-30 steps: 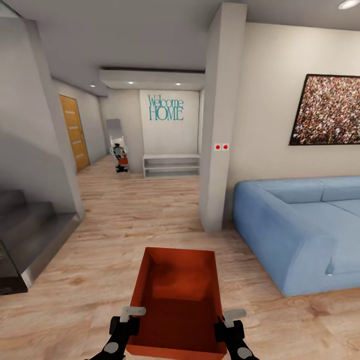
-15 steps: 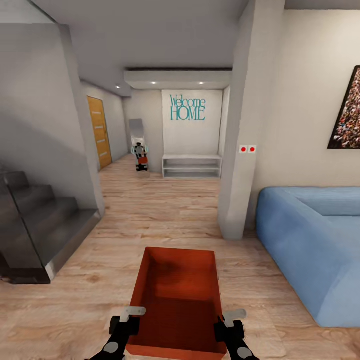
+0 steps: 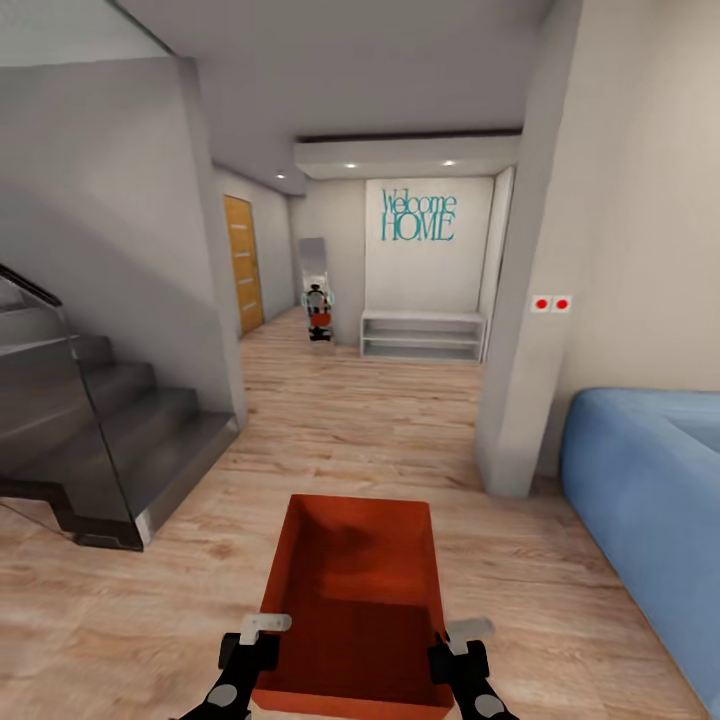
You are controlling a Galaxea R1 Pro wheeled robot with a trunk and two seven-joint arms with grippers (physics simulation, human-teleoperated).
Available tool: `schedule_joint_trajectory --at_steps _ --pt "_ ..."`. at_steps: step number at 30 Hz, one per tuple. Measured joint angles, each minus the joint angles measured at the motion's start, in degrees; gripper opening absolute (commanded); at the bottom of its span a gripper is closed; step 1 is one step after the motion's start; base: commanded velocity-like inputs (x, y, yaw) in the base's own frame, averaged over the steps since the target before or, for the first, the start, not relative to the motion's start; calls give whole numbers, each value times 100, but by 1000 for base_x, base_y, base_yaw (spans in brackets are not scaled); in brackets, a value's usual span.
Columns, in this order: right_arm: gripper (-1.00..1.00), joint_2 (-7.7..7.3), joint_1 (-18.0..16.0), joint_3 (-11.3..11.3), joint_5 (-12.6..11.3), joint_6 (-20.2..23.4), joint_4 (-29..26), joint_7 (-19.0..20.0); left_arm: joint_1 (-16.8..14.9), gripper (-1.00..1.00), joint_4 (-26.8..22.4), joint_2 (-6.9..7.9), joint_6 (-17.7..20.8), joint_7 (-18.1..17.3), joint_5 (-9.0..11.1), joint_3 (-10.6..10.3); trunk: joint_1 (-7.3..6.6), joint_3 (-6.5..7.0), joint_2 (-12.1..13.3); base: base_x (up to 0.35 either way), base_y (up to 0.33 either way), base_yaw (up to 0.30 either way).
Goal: Move the two storage containers from the living room to the garage. In the garage, place one container on the floor and stack the other container on top of it (either order is fine).
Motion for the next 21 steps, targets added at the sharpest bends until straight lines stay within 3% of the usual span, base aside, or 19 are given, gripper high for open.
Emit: schedule_joint_trajectory --at_steps 21 --pt "-100 0 2 -9 -1 -9 1 3 3 -100 -18 2 13 -6 -18 10 0 0 0 339 0 7"
